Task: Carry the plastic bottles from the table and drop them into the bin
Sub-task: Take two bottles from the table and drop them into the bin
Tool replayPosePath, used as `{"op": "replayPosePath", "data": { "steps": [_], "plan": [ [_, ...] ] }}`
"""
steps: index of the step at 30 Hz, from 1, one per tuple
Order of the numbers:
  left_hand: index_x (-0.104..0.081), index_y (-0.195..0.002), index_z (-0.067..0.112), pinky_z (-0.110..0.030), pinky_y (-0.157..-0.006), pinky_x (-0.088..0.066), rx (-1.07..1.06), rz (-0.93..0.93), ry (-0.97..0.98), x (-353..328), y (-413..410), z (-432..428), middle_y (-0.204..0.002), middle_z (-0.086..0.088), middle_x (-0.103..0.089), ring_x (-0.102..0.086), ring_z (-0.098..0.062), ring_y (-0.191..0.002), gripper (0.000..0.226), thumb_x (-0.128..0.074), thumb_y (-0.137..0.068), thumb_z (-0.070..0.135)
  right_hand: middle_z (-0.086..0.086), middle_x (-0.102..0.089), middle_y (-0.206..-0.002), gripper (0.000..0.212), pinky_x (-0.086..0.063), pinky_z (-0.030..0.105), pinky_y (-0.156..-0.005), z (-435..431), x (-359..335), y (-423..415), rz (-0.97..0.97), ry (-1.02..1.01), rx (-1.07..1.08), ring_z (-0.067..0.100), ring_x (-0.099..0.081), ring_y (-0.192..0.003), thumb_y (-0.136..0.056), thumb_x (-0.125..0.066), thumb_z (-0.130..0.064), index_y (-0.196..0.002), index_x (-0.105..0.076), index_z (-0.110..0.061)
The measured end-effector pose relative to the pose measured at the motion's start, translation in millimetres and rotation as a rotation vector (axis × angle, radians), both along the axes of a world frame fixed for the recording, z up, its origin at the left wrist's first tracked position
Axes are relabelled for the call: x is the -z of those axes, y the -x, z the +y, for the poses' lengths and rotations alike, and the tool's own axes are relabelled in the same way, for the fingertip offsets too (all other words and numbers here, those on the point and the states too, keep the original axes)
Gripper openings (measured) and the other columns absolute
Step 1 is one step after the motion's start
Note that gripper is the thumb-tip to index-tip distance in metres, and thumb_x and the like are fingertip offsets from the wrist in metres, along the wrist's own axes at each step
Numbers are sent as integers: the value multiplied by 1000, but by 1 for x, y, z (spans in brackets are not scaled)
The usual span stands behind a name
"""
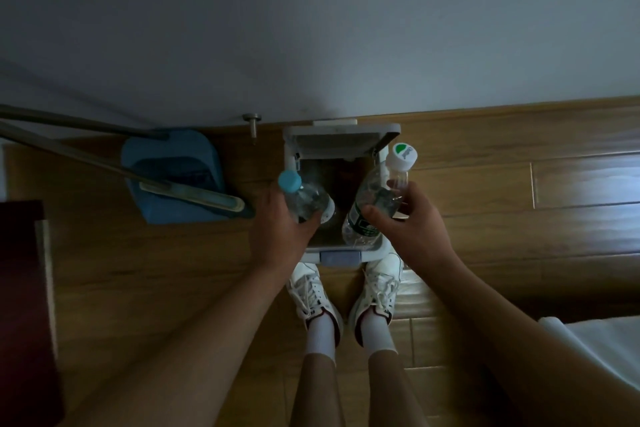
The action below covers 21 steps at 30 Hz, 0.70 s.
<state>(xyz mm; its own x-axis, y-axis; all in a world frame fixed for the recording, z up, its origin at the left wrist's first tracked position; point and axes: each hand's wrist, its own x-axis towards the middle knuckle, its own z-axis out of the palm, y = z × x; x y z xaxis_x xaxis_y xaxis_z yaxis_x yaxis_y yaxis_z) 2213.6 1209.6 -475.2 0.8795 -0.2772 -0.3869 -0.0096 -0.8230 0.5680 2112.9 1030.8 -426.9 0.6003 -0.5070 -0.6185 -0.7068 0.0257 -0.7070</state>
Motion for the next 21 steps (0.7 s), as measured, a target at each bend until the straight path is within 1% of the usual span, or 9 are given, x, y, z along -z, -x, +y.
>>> {"op": "replayPosePath", "data": {
  "steps": [4,8,11,13,15,16,17,19,21],
  "plan": [
    [-55,-127,13,-30,-84,-54,62,-39,1,1,-3,8,-123,-6,-64,-63,-22,-111,64,-81,-75,39,-11,-71,-106,43,-52,17,-73,1,-4,-12,-15,-14,-8,0,-65,-99,-78,-80,-35,-115,-60,-23],
    [-54,-128,15,-25,-84,-49,68,-47,38,0,-1,0,-125,-3,-63,-61,-20,-113,64,-83,-75,35,-11,-70,-107,43,-57,25,-78,4,-1,-19,-18,-10,-27,1,-66,-100,-78,-80,-35,-114,-60,-23],
    [-48,-132,23,-28,-83,-54,58,-1,68,0,1,3,-129,2,-60,-59,-13,-113,65,-79,-78,39,-10,-71,-107,43,-59,30,-81,6,3,-17,-15,-13,-18,3,-67,-100,-78,-79,-35,-114,-60,-24],
    [-50,-131,24,-24,-74,-55,24,39,62,-5,1,11,-123,6,-61,-63,-9,-101,53,-72,-85,40,-9,-71,-109,43,-60,32,-83,8,5,-15,-8,-25,-11,4,-67,-101,-79,-79,-35,-115,-60,-24],
    [-53,-129,22,-15,-64,-46,7,74,25,-10,0,26,-115,8,-62,-58,3,-82,42,-65,-92,36,-9,-70,-113,46,-59,33,-85,11,6,-13,-3,-29,-1,5,-66,-104,-79,-79,-34,-119,-59,-23],
    [-54,-129,21,-14,-64,-44,7,104,-2,-11,-1,37,-114,9,-62,-55,6,-80,39,-63,-94,35,-8,-69,-114,49,-59,33,-85,13,7,-13,0,-32,8,7,-65,-106,-79,-80,-33,-121,-58,-22],
    [-54,-130,20,-18,-69,-46,8,148,-30,-13,-2,49,-117,8,-62,-55,5,-84,39,-61,-95,35,-7,-69,-115,51,-59,32,-85,14,7,-12,1,-38,17,7,-65,-107,-79,-80,-32,-123,-57,-21],
    [-56,-132,20,-33,-84,-53,6,237,-92,-13,-6,74,-124,4,-64,-61,-9,-102,40,-59,-96,38,-6,-67,-118,54,-58,31,-85,16,8,-13,2,-47,23,9,-64,-109,-79,-79,-31,-126,-54,-21],
    [-58,-131,22,-39,-91,-53,-22,319,-130,-16,-9,97,-123,3,-66,-62,-13,-107,38,-57,-97,40,-5,-66,-120,59,-58,30,-83,18,8,-14,-5,-56,34,10,-63,-109,-79,-79,-30,-129,-50,-22]
  ]
}}
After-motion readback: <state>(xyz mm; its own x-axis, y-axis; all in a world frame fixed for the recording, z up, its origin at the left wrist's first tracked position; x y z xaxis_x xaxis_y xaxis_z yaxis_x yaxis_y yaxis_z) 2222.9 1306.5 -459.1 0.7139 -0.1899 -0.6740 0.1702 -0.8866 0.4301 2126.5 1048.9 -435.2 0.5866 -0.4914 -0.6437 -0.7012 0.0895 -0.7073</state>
